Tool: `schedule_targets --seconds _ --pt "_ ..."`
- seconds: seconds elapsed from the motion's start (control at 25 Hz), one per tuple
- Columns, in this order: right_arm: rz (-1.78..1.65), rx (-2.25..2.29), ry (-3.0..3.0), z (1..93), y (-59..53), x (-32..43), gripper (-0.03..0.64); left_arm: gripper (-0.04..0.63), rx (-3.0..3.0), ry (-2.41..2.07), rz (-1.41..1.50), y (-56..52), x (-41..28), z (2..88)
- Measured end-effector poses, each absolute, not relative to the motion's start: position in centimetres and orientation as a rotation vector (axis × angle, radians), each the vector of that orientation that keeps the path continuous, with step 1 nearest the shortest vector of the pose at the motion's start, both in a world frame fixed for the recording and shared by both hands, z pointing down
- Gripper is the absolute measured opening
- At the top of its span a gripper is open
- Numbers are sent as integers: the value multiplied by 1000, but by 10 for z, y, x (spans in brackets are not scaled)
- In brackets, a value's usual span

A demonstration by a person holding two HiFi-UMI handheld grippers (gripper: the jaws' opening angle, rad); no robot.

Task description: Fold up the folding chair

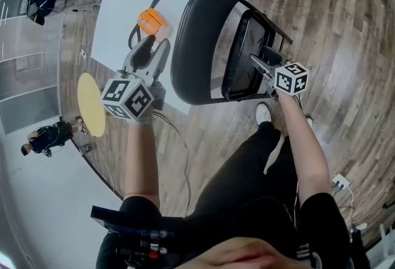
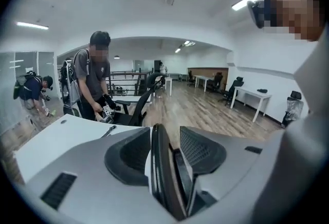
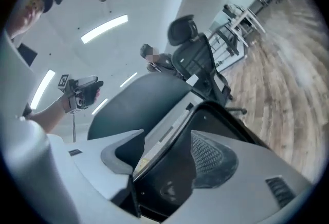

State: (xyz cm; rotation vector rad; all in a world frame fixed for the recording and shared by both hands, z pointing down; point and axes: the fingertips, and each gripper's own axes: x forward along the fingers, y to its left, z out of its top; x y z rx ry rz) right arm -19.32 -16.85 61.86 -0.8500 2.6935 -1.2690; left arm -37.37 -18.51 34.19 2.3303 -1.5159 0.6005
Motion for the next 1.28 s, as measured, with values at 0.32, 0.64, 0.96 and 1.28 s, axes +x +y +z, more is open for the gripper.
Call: schedule_targets --seconds 0.32,0.64,0.96,1.28 --pt "-804 -762 2959 485 -90 -118 267 181 2382 -1489 352 -82 -312 315" --pt "-725 -499 2938 343 -4 -97 216 155 2546 -1325 271 0 -227 270" --pt "-458 -307 3020 230 50 -107 158 133 2653 -1312 188 55 -187 227" --pt "-271 -307 3113 188 72 -120 51 6 2611 -1377 -3 86 -183 196"
